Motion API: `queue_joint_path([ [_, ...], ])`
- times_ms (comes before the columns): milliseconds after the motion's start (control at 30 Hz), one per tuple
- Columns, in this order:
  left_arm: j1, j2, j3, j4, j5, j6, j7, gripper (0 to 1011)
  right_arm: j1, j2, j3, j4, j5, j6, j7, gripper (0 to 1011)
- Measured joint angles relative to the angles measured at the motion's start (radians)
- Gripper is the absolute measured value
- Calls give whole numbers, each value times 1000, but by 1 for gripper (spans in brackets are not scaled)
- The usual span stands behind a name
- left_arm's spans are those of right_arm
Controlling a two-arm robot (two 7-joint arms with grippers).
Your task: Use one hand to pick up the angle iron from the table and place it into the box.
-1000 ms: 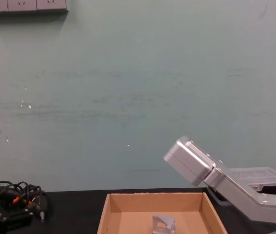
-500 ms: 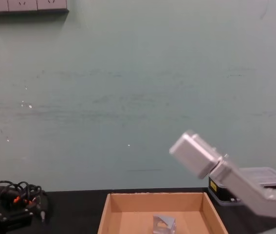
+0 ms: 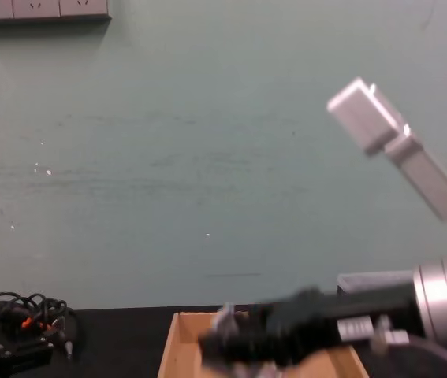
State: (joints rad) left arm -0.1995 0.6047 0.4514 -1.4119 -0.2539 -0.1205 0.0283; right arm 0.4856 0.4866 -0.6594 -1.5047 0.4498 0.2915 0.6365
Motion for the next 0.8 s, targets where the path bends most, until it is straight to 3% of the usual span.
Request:
queue_joint_path([
  [200, 0, 0, 0, 0, 0, 0, 0, 1000, 71, -29, 13, 45, -5, 12, -38, 457],
  [333, 0, 0, 0, 0, 0, 0, 0, 1000, 131, -65, 15, 114, -27, 25, -70, 457],
  [400, 0, 0, 0, 0, 0, 0, 0, 1000, 174, -96, 15, 180, -47, 33, -93, 457],
  [567, 0, 0, 0, 0, 0, 0, 0, 1000, 215, -133, 20, 265, -73, 43, -127, 457],
  [800, 0, 0, 0, 0, 0, 0, 0, 1000, 288, -203, 31, 441, -130, 51, -198, 457],
])
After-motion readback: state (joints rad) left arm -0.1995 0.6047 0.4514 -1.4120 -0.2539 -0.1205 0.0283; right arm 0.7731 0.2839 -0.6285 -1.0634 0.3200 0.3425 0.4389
